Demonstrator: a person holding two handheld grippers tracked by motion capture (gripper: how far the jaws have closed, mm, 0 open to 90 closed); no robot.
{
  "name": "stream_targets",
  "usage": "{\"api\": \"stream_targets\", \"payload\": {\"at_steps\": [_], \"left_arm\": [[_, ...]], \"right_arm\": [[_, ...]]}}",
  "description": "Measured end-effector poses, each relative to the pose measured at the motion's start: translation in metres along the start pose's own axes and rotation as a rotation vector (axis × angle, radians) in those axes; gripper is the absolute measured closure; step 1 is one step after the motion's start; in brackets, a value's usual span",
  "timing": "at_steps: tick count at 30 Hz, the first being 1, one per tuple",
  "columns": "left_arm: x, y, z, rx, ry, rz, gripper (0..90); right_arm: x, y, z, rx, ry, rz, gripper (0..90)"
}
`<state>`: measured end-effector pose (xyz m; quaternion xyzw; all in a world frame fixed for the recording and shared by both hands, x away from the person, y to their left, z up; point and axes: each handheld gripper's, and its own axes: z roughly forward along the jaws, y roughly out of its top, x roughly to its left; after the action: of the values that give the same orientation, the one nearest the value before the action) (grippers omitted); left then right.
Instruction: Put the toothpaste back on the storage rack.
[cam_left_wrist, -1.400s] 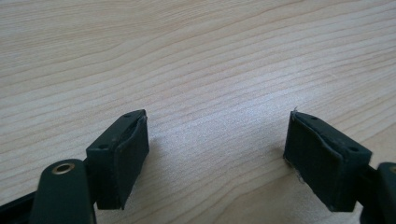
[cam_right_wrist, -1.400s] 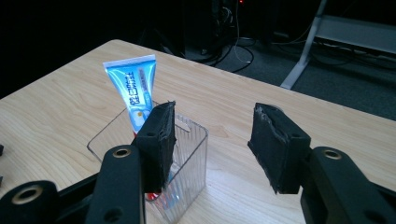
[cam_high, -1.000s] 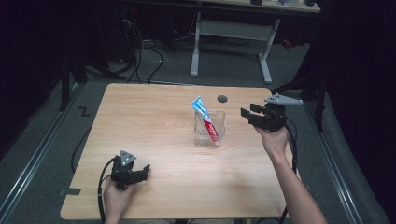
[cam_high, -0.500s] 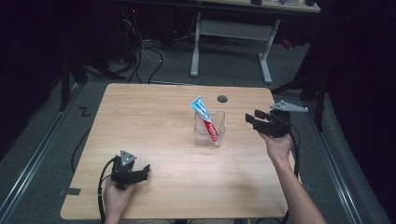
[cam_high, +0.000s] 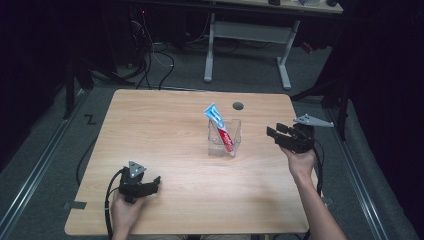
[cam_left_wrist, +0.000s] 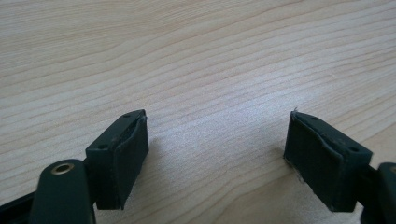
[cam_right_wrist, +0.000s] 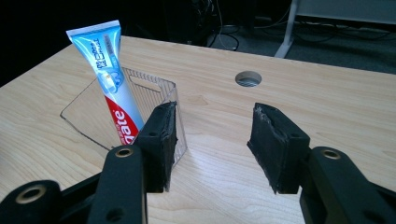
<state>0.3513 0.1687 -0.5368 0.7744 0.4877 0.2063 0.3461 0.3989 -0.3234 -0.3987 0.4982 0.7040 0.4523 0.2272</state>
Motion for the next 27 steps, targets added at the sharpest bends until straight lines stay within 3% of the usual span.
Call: {"api": "stream_targets", "payload": {"at_steps": [19,27], "left_arm": [[0.000,0.000,0.000,0.001,-0.001,0.000,21.9],[0.000,0.000,0.000,0.001,-0.001,0.000,21.9]], "right_arm": [[-0.006,-0.027,0.001,0.027,-0.007,0.045,50.5],[-0.005,-0.039,0.004,0.050,-0.018,0.040,50.6]]}}
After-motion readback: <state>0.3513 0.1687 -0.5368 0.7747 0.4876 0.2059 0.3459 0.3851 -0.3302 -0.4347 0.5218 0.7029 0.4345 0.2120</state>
